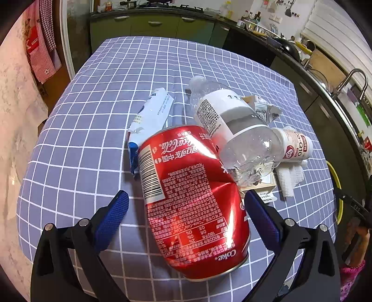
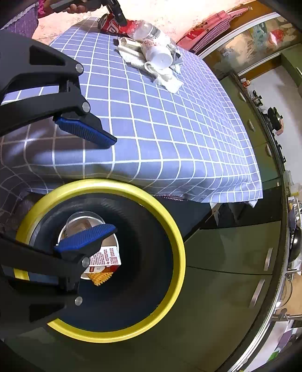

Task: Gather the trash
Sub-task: 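Move the left gripper to the crushed red Coke can and grasp it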

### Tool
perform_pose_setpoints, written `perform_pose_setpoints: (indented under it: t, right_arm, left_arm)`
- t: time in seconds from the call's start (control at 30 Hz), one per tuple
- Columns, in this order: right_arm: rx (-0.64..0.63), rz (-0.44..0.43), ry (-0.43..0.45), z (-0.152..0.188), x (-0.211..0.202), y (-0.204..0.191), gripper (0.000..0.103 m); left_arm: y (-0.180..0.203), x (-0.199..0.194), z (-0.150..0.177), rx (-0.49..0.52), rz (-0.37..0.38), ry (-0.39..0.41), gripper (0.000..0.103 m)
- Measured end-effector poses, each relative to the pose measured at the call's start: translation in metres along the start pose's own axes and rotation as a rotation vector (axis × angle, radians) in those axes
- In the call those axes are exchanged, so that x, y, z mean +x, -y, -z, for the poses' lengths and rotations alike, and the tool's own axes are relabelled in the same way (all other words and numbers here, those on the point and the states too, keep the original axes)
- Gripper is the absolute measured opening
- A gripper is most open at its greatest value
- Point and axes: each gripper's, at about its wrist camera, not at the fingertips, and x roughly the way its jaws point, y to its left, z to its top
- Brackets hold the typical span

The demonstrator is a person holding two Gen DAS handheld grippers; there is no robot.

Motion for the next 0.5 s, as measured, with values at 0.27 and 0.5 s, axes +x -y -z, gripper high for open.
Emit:
perform_pose_setpoints:
  t: [0.27,0.5]
  right_arm:
    - [-0.018,-0.012,0.031,-0.003,-0.013,-0.007,0.067]
    - [-0.021,-0.018,0.038,-0.004,-0.016,-0.007,0.067]
  left_arm:
    - [0.005,0.009,-0.003,0.012,-0.012,-0.026,0.078]
    - [-0.001,-0.003,0.007,0.053,-0.058,-0.021,0.077]
